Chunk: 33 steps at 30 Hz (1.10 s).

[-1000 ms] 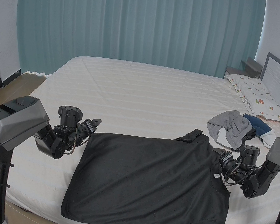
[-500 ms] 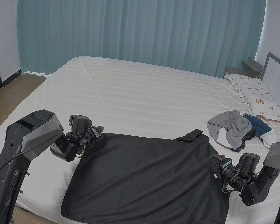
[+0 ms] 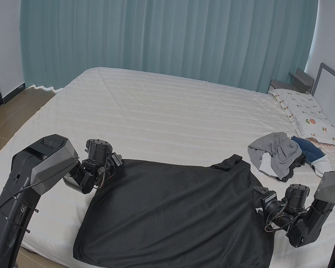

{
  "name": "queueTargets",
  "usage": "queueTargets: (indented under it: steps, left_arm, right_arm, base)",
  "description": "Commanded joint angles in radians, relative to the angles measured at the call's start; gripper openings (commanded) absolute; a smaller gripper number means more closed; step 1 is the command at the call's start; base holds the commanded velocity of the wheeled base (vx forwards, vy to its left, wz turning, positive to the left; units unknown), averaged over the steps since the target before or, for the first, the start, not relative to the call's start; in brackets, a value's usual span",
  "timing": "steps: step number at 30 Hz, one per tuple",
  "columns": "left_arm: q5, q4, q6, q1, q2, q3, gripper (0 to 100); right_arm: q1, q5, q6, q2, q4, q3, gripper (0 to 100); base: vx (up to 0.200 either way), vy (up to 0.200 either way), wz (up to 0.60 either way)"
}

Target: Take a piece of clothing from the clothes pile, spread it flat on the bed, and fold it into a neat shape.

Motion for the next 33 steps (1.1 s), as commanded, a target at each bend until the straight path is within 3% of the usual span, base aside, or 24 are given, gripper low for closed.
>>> queueTargets:
  steps: [1, 16, 33]
  left_arm:
    - [0.033, -0.002, -0.005, 0.014, 0.011, -0.044, 0]
    - [0.097, -0.002, 0.004, 0.041, 0.065, -0.15, 0]
    - [0.102, 0.004, 0.002, 0.066, 0.076, -0.173, 0]
  right_arm:
    - [0.0, 0.0, 0.0, 0.002, 0.0, 0.0, 100]
    - [0.0, -0.005, -0.003, 0.008, -0.043, 0.011, 100]
    - [-0.001, -0.011, -0.003, 0.009, -0.046, 0.007, 100]
  base:
    - [0.0, 0.0, 0.0]
    - [0.0, 0.0, 0.0]
    - [0.0, 0.0, 0.0]
